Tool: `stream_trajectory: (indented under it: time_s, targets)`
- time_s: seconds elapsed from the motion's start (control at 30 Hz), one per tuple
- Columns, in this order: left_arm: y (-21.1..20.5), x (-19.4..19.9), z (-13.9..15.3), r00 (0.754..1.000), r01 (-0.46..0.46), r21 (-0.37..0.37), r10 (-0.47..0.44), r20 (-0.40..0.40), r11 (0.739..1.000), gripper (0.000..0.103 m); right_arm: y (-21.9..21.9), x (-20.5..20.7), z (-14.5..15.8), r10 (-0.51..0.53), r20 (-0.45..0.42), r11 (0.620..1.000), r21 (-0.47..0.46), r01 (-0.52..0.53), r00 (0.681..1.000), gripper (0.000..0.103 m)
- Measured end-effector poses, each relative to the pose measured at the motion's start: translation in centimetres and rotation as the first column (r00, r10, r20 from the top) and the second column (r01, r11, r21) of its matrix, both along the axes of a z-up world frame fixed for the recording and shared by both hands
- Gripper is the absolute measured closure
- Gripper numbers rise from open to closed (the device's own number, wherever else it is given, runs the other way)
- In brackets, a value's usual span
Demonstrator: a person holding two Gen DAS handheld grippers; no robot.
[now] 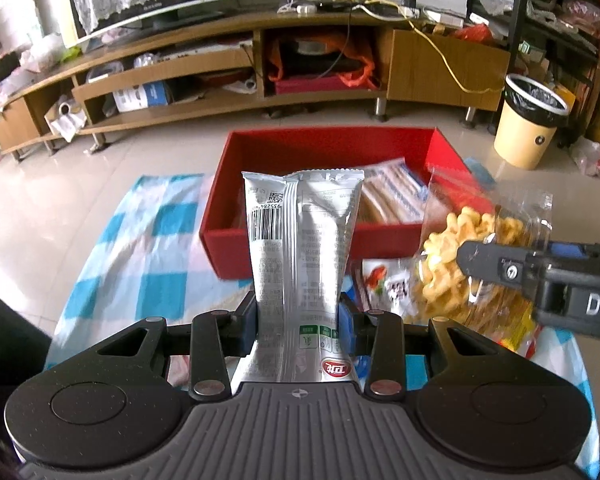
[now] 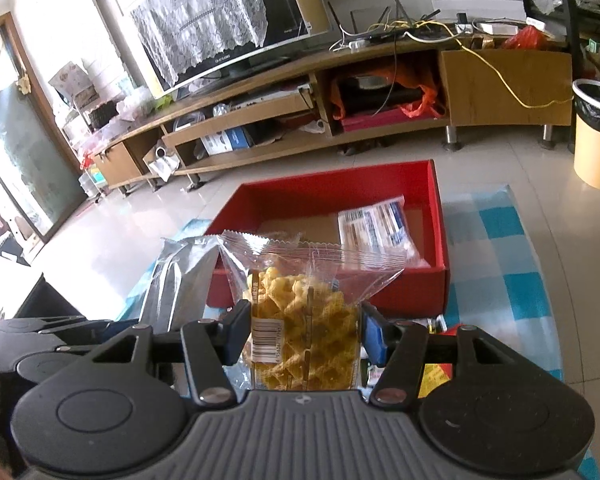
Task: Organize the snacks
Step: 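Lift the silver bar with the left tool while the right tool carries the waffle bag to the box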
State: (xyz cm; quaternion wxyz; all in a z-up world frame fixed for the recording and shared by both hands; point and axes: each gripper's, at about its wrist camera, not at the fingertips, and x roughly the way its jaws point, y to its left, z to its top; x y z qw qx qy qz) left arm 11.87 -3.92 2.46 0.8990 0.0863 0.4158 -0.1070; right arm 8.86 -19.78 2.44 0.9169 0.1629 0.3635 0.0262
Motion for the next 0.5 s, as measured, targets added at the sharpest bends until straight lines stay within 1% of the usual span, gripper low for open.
stream_trajectory:
  time_s: [0.2, 0.3, 0.43, 0.5]
  targets:
    - [-0.9, 1.8, 0.4, 1.0, 0.0, -0.01, 0.0, 0.017, 1.0, 0.056, -0.5, 1.2, 0.3, -0.013, 0.013, 1.0, 0.009, 0.013, 1.0, 0.05]
    - [-1.4, 3.0, 0.4, 1.0, -0.002, -0.022, 0.002, 0.012, 1.0, 0.056, -0.9, 2.3, 0.6, -0.024, 0.02, 1.0, 0.009, 0.023, 1.0, 0.05]
    - [-2.2, 4.9, 0.5, 0.999, -0.004, -0.022, 0.005, 0.031, 1.0, 0.056, -1.3, 4.2, 0.6, -0.037, 0.023, 0.999, 0.01, 0.037, 0.999, 0.05]
    - [-2.4, 5.8, 0.5, 0.999, -0.008, -0.034, 0.009, 0.032, 0.999, 0.056, -1.7, 5.1, 0.7, -0.045, 0.023, 0.999, 0.009, 0.045, 0.999, 0.05]
